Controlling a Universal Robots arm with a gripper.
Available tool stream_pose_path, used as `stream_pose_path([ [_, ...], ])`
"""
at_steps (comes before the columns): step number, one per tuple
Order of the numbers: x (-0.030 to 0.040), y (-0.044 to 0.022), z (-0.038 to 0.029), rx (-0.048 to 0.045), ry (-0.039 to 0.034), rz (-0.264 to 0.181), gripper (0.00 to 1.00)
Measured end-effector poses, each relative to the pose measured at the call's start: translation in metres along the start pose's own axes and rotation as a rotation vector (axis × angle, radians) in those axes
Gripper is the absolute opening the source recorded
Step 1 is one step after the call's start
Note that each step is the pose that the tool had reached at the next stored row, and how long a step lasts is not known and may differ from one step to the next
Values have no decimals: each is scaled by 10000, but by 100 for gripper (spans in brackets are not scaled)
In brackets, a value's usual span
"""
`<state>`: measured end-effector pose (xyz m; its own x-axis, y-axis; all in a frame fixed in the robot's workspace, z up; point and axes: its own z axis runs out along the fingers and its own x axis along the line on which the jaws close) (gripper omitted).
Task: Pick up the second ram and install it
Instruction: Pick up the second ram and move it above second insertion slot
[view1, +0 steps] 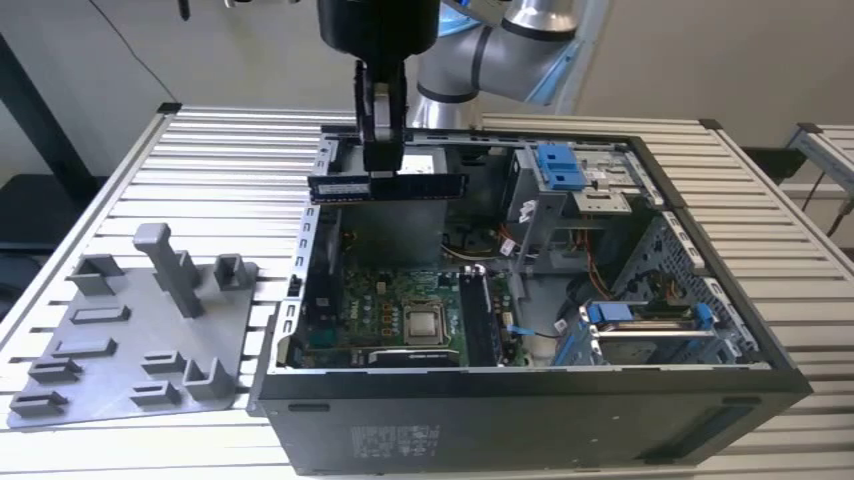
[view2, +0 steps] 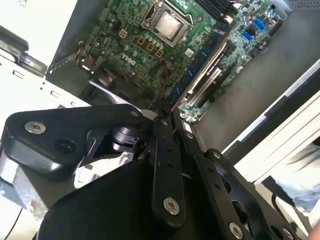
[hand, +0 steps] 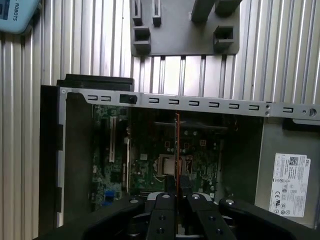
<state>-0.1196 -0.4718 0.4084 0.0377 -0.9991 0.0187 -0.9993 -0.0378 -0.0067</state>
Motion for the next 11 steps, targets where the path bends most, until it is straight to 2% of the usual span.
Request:
stream_pose_path([
  [11, 8, -232, 14, -3, 2, 172, 14],
])
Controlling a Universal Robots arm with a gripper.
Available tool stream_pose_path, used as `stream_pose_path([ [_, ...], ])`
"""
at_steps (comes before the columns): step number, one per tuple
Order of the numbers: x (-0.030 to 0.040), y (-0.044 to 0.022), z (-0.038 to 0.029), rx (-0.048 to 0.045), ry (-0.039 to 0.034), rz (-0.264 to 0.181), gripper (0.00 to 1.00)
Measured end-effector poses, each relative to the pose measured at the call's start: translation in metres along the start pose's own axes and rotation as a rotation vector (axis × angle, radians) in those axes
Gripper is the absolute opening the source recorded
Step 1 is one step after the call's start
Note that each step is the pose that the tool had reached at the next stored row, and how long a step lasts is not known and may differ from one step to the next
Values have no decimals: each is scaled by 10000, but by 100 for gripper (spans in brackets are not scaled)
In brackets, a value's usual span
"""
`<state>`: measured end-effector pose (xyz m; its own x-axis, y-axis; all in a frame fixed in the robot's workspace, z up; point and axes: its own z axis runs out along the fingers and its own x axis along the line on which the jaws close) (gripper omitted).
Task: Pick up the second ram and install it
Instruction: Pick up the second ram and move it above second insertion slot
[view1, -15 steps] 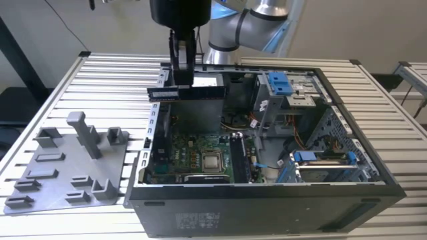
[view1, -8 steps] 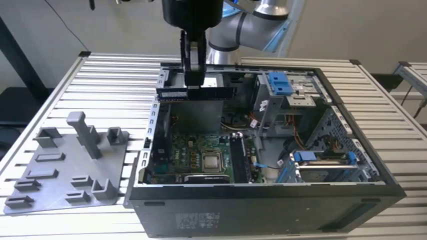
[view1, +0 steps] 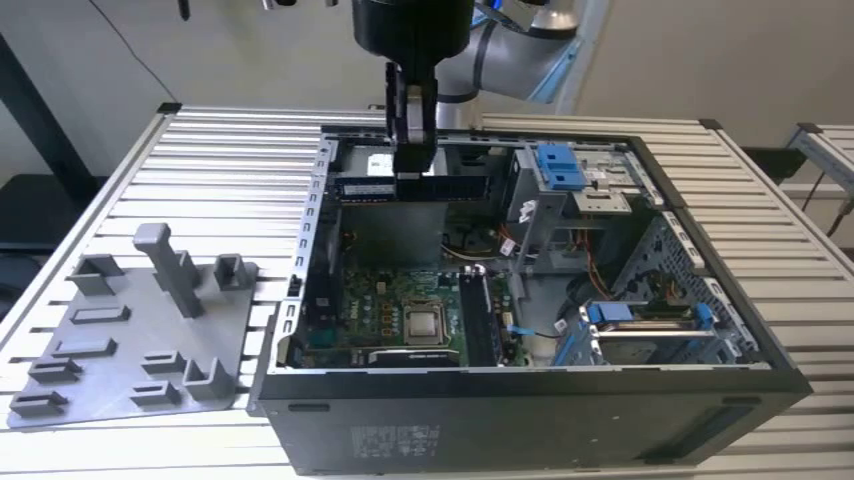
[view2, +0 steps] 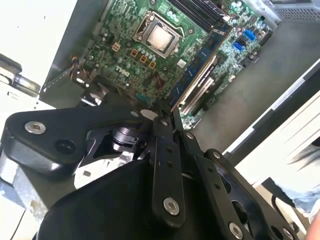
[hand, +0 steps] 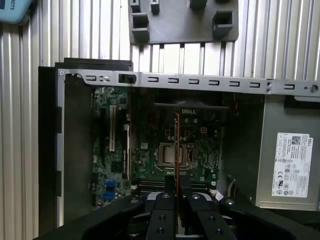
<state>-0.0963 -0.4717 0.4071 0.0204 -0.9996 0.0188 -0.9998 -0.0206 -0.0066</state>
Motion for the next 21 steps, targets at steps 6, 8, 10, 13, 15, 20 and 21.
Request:
stream_pose_path([
  [6, 3, -134, 7, -1, 0, 84, 14],
  [8, 4, -178, 9, -2, 0, 113, 14],
  [10, 4, -222, 11, -2, 1, 142, 14],
  [13, 6, -292, 15, -3, 1, 186, 14],
  [15, 7, -340, 17, -4, 1, 212, 14],
  [20, 9, -463, 22, -5, 1, 273, 14],
  [21, 10, -487, 23, -5, 1, 285, 14],
])
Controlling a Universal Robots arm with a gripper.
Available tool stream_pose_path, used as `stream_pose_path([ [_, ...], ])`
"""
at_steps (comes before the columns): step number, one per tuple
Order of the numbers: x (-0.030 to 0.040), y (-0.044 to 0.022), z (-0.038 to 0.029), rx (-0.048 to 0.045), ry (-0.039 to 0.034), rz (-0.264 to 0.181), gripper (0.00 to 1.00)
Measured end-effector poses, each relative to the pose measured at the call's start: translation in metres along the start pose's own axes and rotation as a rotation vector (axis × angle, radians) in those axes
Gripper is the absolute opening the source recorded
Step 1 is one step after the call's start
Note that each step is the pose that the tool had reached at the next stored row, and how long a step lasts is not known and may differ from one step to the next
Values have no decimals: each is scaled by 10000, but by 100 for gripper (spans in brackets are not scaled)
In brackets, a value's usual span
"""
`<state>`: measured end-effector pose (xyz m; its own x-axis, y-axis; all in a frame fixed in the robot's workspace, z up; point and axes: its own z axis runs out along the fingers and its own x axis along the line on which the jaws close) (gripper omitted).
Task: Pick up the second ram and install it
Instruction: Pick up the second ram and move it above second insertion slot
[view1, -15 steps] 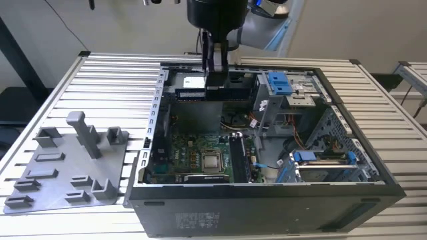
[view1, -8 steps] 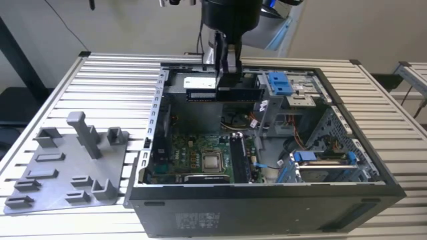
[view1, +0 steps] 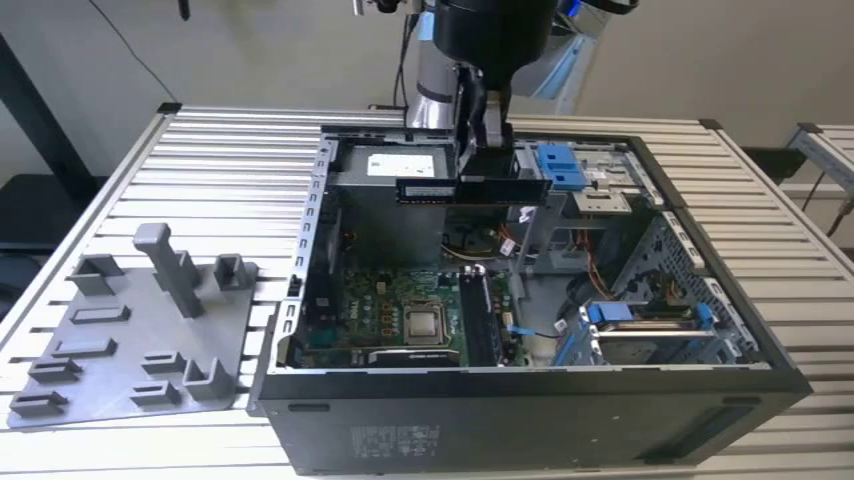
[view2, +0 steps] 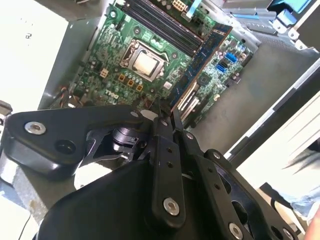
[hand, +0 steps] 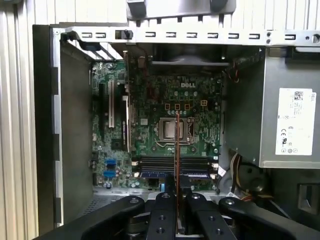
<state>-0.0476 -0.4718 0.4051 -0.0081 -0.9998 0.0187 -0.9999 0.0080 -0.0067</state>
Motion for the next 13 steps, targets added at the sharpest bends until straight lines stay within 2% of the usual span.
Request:
stream_pose_path([
  [13, -3, -356, 13, -2, 1, 133, 14],
])
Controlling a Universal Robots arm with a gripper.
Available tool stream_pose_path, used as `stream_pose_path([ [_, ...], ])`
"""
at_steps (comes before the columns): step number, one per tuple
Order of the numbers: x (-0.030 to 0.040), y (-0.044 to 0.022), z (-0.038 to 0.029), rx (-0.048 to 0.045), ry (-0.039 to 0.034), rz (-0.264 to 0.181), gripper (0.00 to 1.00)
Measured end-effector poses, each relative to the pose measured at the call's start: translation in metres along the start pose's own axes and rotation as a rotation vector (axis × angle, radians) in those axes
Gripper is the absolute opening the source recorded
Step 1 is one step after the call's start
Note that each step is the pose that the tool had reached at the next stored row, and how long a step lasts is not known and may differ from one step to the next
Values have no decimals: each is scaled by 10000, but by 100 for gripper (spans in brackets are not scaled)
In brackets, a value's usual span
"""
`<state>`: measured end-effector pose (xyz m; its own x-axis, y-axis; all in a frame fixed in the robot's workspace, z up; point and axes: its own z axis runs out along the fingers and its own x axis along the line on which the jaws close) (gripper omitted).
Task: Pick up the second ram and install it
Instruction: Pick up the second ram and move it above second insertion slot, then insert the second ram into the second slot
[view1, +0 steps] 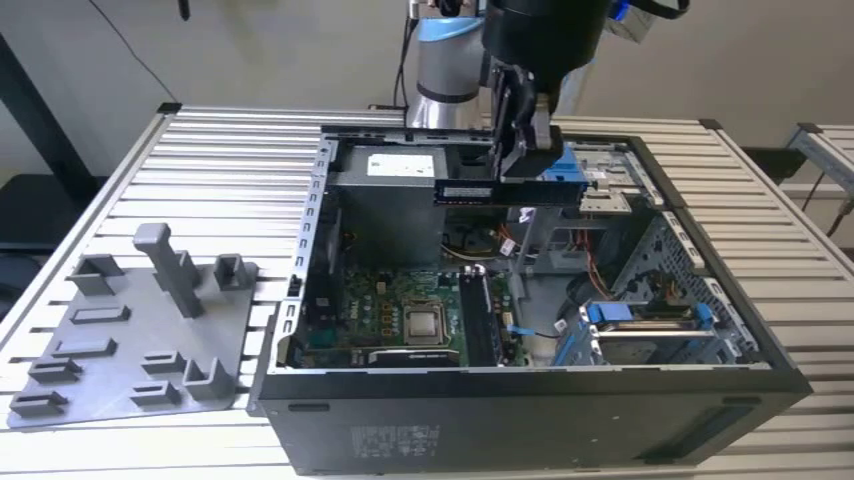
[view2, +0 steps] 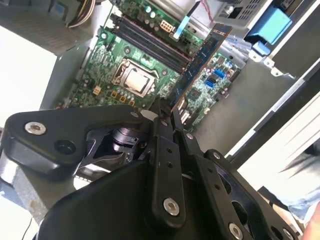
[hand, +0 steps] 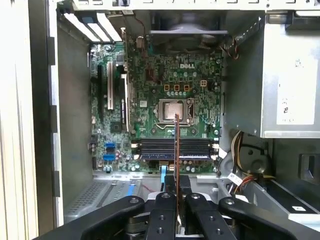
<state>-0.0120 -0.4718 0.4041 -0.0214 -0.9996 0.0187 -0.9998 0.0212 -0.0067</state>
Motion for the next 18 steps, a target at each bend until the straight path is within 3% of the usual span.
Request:
stream_pose_path([
  [7, -4, -173, 4, -1, 1, 38, 14],
  [18, -4, -171, 5, 0, 0, 10, 14],
])
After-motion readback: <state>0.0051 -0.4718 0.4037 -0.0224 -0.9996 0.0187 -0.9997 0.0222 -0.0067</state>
